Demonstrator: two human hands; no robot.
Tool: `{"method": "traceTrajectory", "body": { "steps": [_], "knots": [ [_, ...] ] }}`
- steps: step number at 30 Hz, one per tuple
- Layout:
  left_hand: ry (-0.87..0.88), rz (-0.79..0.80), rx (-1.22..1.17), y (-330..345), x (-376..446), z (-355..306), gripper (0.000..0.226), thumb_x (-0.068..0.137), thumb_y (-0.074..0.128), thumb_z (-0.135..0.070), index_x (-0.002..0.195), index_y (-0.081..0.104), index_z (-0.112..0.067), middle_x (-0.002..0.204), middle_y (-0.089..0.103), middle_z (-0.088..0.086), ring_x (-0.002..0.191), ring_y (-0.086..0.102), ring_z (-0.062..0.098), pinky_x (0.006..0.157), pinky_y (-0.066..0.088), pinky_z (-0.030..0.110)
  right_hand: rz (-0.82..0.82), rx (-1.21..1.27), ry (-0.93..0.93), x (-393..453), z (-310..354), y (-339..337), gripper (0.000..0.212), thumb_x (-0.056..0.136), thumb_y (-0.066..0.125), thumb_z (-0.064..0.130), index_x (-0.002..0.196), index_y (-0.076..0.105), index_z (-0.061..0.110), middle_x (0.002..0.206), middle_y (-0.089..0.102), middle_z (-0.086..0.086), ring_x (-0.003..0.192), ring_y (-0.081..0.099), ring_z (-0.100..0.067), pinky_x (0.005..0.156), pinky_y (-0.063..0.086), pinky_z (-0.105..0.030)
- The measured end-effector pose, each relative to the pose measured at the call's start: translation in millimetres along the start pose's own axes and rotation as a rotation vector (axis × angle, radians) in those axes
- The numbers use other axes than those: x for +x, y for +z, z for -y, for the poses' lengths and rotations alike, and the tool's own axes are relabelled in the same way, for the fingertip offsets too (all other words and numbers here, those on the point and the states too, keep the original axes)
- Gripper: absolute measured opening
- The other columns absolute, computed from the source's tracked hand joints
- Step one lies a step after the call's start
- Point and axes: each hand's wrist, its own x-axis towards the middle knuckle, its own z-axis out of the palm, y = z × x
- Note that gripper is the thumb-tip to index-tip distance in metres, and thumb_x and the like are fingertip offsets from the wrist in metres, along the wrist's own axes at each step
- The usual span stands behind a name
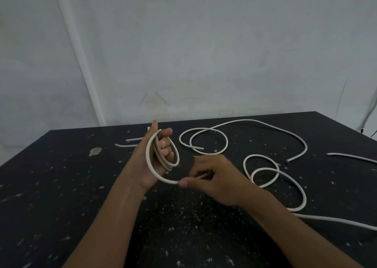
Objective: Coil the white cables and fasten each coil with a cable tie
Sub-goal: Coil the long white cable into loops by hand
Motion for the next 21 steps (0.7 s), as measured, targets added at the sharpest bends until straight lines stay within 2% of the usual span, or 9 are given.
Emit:
{"method": "traceTrajectory", "body": {
  "steps": [4,9,14,16,19,21],
  "knots": [
    [0.009,-0.012,-0.080,-2.5,-0.2,-3.5,0.057,0.099,0.046,-0.053,0.071,0.074,-0.013,0.046,0.053,-0.009,0.038,0.053,0.004,0.049,0.049,0.017,-0.125,-0.100,0.021,2.0,-6.3,3.0,0.052,0.097,0.054,0.067,0.070,0.056,0.023,0.064,0.052,0.008,0.058,0.048,-0.011,0.056,0.044,-0.040],
    [0.033,-0.015,-0.132,-2.7,-2.3,-4.5,0.053,0.101,0.045,-0.055,0.069,0.065,-0.018,0.045,0.050,-0.010,0.039,0.052,0.002,0.053,0.051,0.017,-0.043,-0.201,0.079,-2.2,-13.3,2.5,0.055,0.101,0.056,0.059,0.065,0.042,0.021,0.064,0.045,0.008,0.058,0.044,-0.011,0.057,0.038,-0.035],
    [0.023,0.072,-0.067,-1.2,-1.8,-4.7,0.048,0.101,0.045,-0.048,0.064,0.060,-0.021,0.038,0.042,-0.008,0.028,0.041,0.004,0.039,0.042,0.014,0.031,-0.260,0.029,-0.9,-12.7,4.7,0.051,0.100,0.050,0.063,0.066,0.045,0.026,0.065,0.047,0.007,0.062,0.048,-0.012,0.059,0.045,-0.041],
    [0.024,0.096,-0.068,-1.4,-0.5,-6.3,0.046,0.102,0.045,-0.047,0.068,0.059,-0.021,0.038,0.043,-0.008,0.026,0.040,0.004,0.036,0.040,0.013,0.036,-0.276,0.039,-1.7,-13.1,2.7,0.051,0.100,0.050,0.064,0.072,0.054,0.022,0.068,0.052,0.007,0.065,0.051,-0.011,0.061,0.046,-0.038],
    [0.101,0.019,-0.075,-6.8,1.8,-12.9,0.034,0.099,0.051,-0.041,0.072,0.059,-0.021,0.040,0.043,-0.008,0.027,0.040,0.004,0.035,0.040,0.013,0.080,-0.281,0.231,-2.3,-16.5,-9.2,0.047,0.097,0.053,0.070,0.087,0.069,0.027,0.069,0.061,0.007,0.067,0.058,-0.008,0.068,0.050,-0.034],
    [0.142,-0.053,0.004,-7.9,0.8,-15.6,0.028,0.091,0.059,-0.039,0.071,0.061,-0.020,0.042,0.046,-0.008,0.030,0.043,0.002,0.038,0.043,0.013,-0.024,-0.289,0.396,-2.3,-20.4,-18.3,0.057,0.089,0.057,0.078,0.077,0.068,0.024,0.063,0.061,0.005,0.063,0.060,-0.012,0.064,0.047,-0.033]
  ]
}}
